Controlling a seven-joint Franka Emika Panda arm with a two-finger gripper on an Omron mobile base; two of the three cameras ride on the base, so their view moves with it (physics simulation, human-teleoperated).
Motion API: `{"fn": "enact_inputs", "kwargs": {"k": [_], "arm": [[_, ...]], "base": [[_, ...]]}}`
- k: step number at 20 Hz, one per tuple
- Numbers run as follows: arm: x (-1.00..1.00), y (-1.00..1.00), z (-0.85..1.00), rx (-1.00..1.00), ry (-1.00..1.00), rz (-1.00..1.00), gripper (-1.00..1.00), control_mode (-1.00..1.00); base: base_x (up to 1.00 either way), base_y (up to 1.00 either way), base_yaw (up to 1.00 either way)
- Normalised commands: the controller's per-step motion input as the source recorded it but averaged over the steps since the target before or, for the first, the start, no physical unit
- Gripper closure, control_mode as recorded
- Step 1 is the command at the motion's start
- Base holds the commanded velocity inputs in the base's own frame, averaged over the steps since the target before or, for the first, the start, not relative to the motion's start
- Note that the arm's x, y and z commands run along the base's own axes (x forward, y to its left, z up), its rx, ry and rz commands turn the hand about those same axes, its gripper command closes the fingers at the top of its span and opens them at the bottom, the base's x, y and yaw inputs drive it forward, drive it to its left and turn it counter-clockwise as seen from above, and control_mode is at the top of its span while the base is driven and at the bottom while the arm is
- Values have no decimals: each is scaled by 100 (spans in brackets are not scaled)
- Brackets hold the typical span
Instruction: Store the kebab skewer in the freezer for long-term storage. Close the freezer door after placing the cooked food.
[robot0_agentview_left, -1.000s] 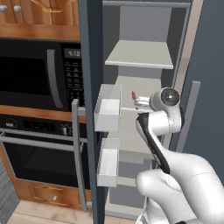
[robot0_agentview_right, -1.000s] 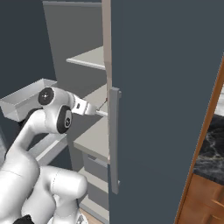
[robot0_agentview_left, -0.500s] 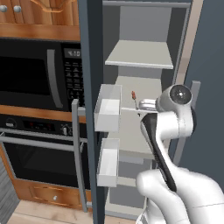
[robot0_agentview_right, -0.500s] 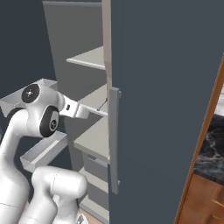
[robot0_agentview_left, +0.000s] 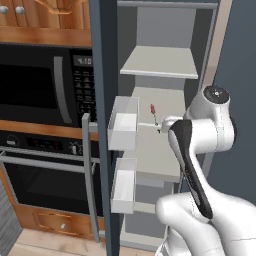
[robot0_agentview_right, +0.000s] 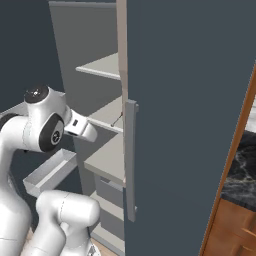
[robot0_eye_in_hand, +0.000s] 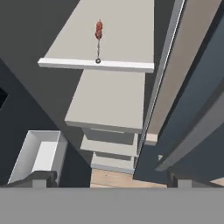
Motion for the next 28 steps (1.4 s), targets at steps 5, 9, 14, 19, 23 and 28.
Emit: {"fn": "enact_inputs", "kwargs": {"k": [5, 9, 14, 19, 23, 28], "arm": [[-34, 2, -27, 0, 16, 10, -100, -100], [-37, -1, -14, -9, 7, 5, -100, -100], [-65, 0, -26, 5, 0, 4, -100, -100], [-26, 0, -10, 0, 0, 2, -100, -100], [0, 0, 0, 0, 0, 0, -100, -100], [-3, 0, 0, 0, 0, 0, -100, -100]], "base": [[0, 0, 0], [0, 0, 0], [0, 0, 0], [0, 0, 0], [0, 0, 0], [0, 0, 0]]}}
